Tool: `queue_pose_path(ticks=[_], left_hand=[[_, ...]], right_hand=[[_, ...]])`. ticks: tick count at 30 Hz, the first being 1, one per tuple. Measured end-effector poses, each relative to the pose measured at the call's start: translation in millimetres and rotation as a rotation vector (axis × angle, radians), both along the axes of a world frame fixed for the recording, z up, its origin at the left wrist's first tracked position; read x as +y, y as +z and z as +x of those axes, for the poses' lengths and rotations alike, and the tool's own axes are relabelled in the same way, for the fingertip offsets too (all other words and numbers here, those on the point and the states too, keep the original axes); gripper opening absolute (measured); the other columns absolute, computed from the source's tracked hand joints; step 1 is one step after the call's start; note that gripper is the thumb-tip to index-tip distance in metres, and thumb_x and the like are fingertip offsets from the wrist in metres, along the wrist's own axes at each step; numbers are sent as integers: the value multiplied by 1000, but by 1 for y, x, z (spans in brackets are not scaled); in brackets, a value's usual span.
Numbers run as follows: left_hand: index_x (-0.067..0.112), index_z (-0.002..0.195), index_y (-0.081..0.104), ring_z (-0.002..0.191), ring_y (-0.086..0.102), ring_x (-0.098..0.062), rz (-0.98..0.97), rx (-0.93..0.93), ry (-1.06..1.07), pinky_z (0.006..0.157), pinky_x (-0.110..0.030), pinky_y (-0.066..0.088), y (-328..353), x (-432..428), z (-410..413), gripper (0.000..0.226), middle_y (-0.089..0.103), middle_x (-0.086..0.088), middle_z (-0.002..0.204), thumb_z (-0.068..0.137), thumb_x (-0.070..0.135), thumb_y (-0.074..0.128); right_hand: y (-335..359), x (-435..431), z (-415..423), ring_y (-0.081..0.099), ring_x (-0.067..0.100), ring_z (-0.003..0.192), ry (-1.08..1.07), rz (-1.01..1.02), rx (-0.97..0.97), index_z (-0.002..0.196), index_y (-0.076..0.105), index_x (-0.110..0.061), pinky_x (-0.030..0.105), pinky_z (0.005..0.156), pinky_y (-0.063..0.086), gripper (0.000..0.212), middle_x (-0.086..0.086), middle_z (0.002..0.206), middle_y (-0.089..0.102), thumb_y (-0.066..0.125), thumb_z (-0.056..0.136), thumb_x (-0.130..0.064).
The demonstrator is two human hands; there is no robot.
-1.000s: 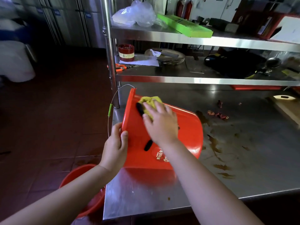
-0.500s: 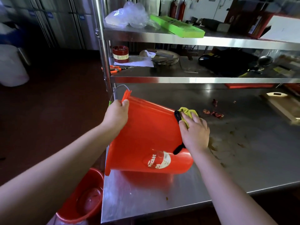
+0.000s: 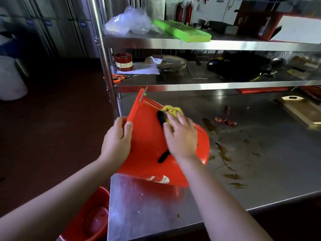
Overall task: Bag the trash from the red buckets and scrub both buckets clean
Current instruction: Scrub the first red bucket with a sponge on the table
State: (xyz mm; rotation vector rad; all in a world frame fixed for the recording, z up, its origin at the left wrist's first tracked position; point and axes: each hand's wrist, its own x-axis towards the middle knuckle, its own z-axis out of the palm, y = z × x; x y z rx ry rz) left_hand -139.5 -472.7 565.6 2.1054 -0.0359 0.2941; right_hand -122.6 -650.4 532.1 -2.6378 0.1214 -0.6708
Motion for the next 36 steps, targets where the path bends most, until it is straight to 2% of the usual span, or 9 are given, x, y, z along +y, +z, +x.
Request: queue_pose_path(ticks=[7, 14, 17, 22, 24, 27, 31, 34, 36], left_hand=[[29, 102, 48, 73, 58, -17, -25, -42, -8, 69, -48, 50, -17, 16, -16, 12, 60, -4, 78, 100, 25, 37], [24, 107, 49, 66, 55, -17, 92, -110, -108, 62, -42, 46, -13, 8, -13, 13, 56, 0, 69, 99, 27, 39], [27, 105, 49, 68, 57, -18, 62, -93, -129, 63, -43, 47, -13, 11, -13, 15, 59, -3, 73, 97, 34, 39], [22, 91, 53, 65, 55, -24, 51, -23, -70, 62, -47, 47, -7, 23, -12, 24, 57, -6, 68, 83, 36, 36], [20, 88, 54, 74, 55, -22, 159, -65, -42, 66, -42, 47, 3, 24, -2, 24, 57, 0, 78, 80, 39, 41], [22, 104, 51, 85, 53, -15, 275, -88, -12, 72, -35, 47, 27, 9, 24, 41, 51, 6, 100, 81, 56, 53], [18, 102, 48, 78, 53, -16, 595, -122, -23, 55, -29, 39, 55, -16, 59, 49, 50, 5, 97, 79, 59, 58], [15, 98, 52, 75, 56, -22, 584, -176, -5, 55, -31, 43, 57, -21, 70, 38, 56, 0, 92, 87, 51, 51], [11, 105, 51, 83, 57, -26, 458, -200, 72, 64, -35, 47, 52, -25, 71, 31, 58, -5, 96, 93, 39, 46]], right_hand=[[-8, -67, -3, 38, 26, 128, -322, 241, 311, 134, 51, -33, 42, 103, 32, 43, -8, 149, 38, 35, 95, -40], [23, 19, 3, 39, 26, 122, -29, 95, 53, 135, 51, -32, 38, 102, 30, 40, -7, 147, 40, 41, 96, -40], [27, 17, 2, 36, 21, 126, 45, 72, 74, 137, 48, -35, 35, 106, 27, 43, -8, 149, 36, 40, 96, -44], [8, -34, 0, 39, 20, 126, -110, 129, 239, 136, 48, -38, 37, 105, 33, 44, -10, 149, 37, 36, 94, -47], [3, -43, -3, 40, 20, 125, -157, 123, 250, 136, 49, -37, 39, 104, 36, 44, -9, 148, 38, 35, 95, -47], [0, -41, -10, 41, 20, 123, -175, 121, 217, 136, 49, -36, 38, 102, 37, 43, -8, 147, 40, 38, 95, -45], [-1, -35, -18, 43, 23, 121, -156, 90, 170, 136, 48, -38, 37, 98, 36, 42, -9, 146, 42, 40, 95, -44], [-3, -37, -19, 43, 24, 120, -181, 87, 169, 136, 47, -38, 37, 98, 36, 42, -8, 145, 42, 40, 95, -43], [-5, -39, -20, 43, 24, 120, -198, 90, 158, 136, 47, -38, 37, 98, 36, 42, -8, 146, 41, 40, 95, -43]])
